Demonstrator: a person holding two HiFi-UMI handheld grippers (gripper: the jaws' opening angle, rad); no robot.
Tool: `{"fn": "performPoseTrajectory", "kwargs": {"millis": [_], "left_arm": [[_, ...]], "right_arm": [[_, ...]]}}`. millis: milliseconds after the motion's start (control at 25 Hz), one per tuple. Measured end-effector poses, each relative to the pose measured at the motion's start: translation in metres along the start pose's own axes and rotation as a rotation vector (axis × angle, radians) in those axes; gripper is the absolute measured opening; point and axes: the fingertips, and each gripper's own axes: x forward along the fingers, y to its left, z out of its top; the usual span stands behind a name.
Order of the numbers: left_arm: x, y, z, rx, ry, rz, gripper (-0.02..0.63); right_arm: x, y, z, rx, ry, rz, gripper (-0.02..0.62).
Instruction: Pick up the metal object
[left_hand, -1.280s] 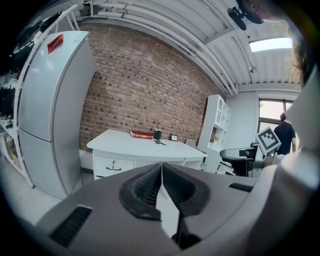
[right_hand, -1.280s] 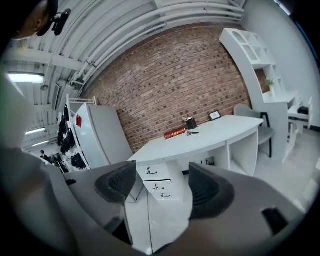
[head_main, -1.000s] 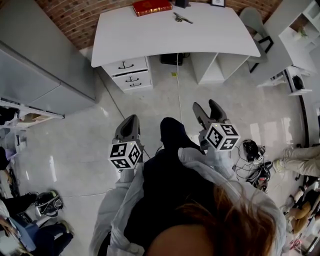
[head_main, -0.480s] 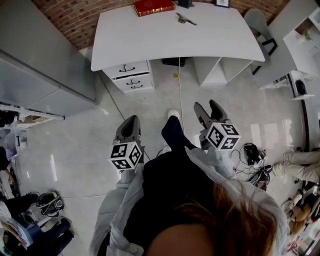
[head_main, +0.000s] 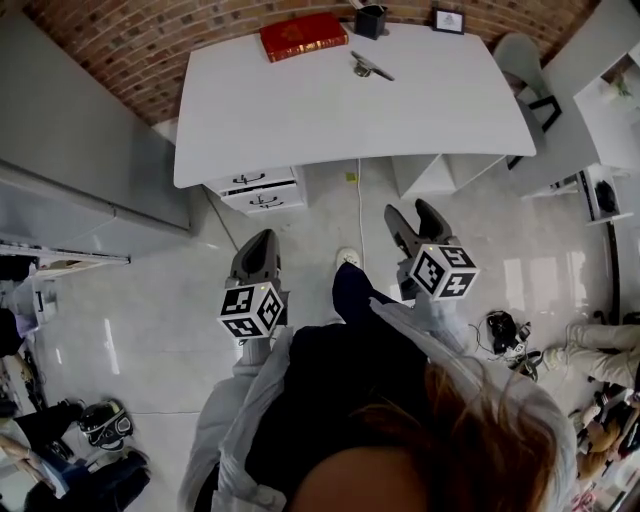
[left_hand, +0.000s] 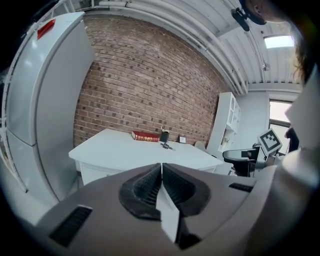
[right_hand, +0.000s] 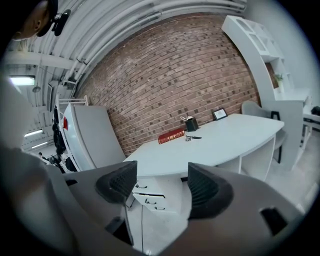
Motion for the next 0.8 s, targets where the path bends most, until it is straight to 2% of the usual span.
{"fn": "performPoseTrajectory", "kwargs": {"millis": [240,800], "left_arm": [[0.056,-0.001,0.022,0.005,0.004,-0.003,0.023],[0.16,0.009,0.049,0.003,-0.012,0.008,0.023]], "right_arm": [[0.045,-0.023,0.037,-0.003,0.0,0.012,0.319],[0.128,-0.075,0.082,0.007,0.004,0.028,0.313]]}}
